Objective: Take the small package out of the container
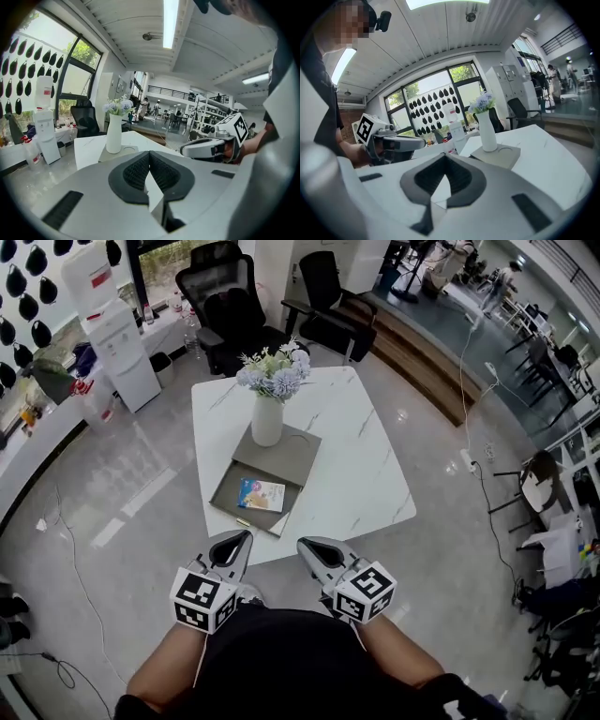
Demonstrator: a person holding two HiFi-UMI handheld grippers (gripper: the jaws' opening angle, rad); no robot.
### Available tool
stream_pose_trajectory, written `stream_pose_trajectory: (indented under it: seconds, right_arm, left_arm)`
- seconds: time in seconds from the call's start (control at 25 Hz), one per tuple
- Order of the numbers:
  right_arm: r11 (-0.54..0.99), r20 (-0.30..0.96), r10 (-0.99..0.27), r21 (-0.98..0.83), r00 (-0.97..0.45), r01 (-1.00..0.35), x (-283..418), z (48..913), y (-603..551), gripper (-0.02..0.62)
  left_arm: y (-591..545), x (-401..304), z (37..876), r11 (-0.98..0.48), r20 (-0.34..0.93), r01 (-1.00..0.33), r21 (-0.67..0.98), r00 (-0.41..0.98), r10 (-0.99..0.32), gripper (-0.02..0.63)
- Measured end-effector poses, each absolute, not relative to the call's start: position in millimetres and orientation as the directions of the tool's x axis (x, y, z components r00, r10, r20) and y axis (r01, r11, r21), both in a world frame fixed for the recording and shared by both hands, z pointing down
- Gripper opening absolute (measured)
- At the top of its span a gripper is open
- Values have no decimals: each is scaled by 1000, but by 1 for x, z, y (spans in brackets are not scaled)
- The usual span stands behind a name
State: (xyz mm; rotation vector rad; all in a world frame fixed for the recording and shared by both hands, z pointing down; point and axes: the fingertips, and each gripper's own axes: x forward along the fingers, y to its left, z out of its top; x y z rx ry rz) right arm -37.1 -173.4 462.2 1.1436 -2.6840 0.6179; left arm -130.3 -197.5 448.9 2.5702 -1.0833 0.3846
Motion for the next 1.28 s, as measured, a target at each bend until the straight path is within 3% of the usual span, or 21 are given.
stream_pose_trajectory:
  seconds: [0.68,1.28]
  right_arm:
    - [539,285,-743,-282,-606,-793,-25,467,-235,0]
    - [662,271,-612,-339,-743,-669,-9,465,-281,0]
  left_arm:
    - [-257,-126,466,-706,361,-677,211,725,-587,3]
    - [-297,-118,458,-574,358,-800,173,594,-720,2]
